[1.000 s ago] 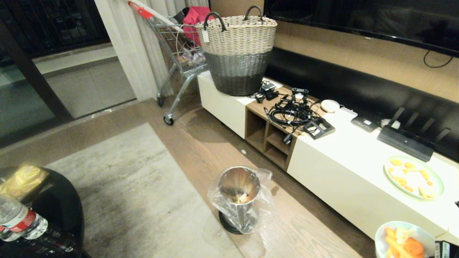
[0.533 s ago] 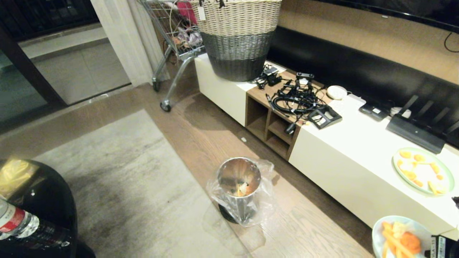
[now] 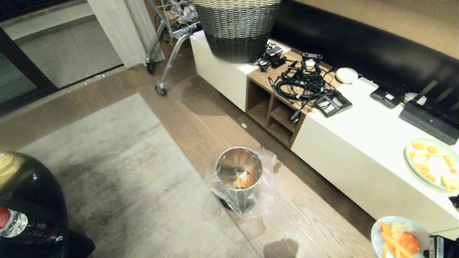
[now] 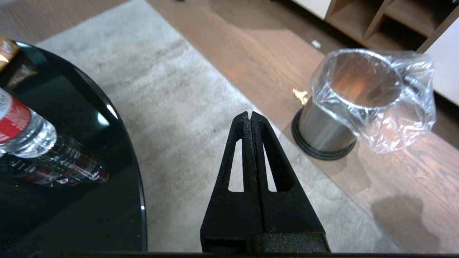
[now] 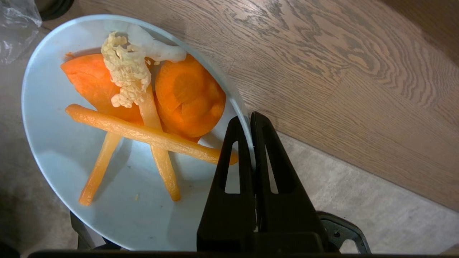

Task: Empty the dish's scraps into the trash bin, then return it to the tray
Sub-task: Move the bowl over the trash can

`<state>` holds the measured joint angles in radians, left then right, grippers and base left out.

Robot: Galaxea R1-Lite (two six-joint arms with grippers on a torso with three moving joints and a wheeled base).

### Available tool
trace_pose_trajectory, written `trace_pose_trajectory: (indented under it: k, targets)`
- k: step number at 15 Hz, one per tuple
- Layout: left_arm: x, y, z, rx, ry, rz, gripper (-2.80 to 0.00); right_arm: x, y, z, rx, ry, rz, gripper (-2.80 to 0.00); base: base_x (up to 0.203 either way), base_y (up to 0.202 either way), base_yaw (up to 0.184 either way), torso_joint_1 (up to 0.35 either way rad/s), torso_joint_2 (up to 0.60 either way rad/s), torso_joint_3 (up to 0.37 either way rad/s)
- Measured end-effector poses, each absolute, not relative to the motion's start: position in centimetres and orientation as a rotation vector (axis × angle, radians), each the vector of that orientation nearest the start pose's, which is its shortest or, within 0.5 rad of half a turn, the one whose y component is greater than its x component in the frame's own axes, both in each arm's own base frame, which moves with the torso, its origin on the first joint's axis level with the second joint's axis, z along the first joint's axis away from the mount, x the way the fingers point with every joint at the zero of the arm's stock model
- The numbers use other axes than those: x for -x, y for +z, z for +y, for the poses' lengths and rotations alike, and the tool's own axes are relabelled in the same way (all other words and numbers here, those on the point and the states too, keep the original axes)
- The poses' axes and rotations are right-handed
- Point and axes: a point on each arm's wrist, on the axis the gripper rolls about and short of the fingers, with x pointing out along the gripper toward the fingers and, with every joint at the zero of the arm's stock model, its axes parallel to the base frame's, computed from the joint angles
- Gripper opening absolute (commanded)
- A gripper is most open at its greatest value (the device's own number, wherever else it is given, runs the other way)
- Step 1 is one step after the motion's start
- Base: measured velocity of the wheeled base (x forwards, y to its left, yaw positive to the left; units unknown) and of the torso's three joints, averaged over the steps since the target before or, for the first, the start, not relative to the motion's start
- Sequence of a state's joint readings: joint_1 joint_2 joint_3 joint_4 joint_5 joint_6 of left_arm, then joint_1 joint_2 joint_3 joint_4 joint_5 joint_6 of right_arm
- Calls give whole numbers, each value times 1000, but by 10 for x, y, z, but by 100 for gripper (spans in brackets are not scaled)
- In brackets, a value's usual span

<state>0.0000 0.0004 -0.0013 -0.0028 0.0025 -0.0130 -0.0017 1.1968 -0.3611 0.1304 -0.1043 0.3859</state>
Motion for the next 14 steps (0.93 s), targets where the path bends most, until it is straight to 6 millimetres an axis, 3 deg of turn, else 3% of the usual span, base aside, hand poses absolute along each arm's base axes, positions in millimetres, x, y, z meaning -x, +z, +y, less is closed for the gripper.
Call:
trace_pose_trajectory:
  k: [14]
  targets:
    - [23,76,0,13,3,-5,-280,-146,134,1,-319,-129,747,-280,0,0,0,3,2,-199]
